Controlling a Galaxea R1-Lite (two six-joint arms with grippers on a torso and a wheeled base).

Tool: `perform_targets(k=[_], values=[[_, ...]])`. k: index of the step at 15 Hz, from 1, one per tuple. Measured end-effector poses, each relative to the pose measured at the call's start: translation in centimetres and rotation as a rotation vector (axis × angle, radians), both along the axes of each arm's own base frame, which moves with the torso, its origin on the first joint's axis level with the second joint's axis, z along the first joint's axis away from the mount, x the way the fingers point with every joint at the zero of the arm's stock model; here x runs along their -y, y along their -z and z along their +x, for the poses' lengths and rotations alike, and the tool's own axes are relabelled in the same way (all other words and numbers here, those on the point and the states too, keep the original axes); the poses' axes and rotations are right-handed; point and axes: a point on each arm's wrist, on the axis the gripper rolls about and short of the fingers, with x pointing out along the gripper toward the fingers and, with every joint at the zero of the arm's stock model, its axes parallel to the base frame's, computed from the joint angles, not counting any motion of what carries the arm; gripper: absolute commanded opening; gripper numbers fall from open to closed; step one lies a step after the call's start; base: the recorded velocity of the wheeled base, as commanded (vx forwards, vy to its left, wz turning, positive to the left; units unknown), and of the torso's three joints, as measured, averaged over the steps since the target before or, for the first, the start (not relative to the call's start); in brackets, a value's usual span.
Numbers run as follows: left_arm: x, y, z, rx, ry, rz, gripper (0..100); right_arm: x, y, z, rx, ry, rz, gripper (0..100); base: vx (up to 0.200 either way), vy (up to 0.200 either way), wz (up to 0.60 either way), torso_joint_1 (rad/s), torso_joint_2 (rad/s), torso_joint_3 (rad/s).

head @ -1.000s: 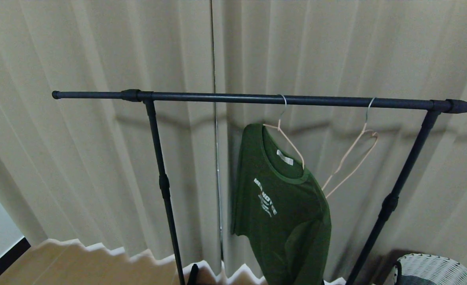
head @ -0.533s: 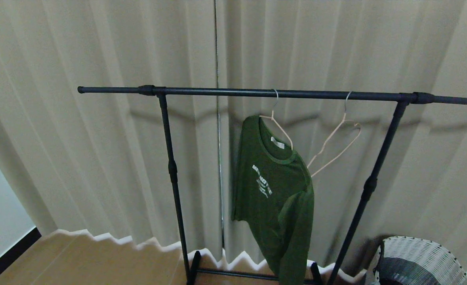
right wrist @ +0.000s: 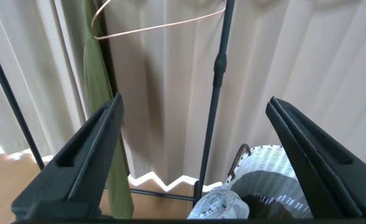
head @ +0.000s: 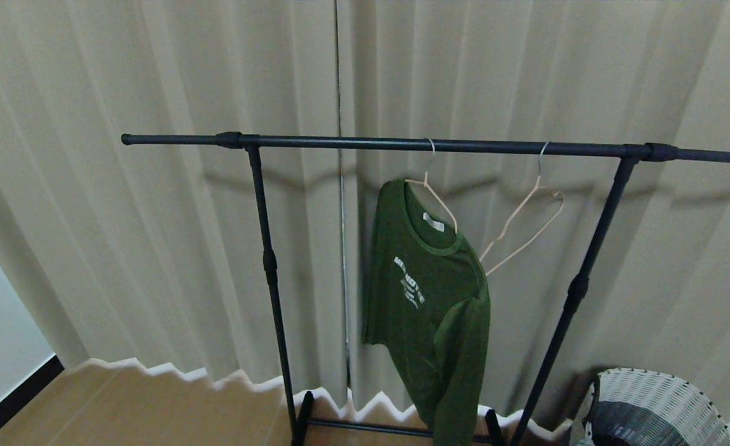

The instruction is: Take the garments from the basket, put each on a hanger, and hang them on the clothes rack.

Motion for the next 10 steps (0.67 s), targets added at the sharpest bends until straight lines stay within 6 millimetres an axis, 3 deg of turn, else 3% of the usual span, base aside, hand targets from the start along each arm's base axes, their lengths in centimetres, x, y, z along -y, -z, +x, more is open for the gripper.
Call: perform_targets(k=[3,10], values=[[0.0,-0.01,0.0,0.001,0.0,-0.002,100,0.0,0.0,0.0,0.0,0.0,0.001,100,0.0,0.0,0.0,-0.041,0.11,0.067],[-0.01,-0.01,0.0,0.001,-0.004,-0.003,100,0.0,0.0,0.0,0.0,0.0,0.001,100,0.0,0.0,0.0,-0.166,0.46,0.284]])
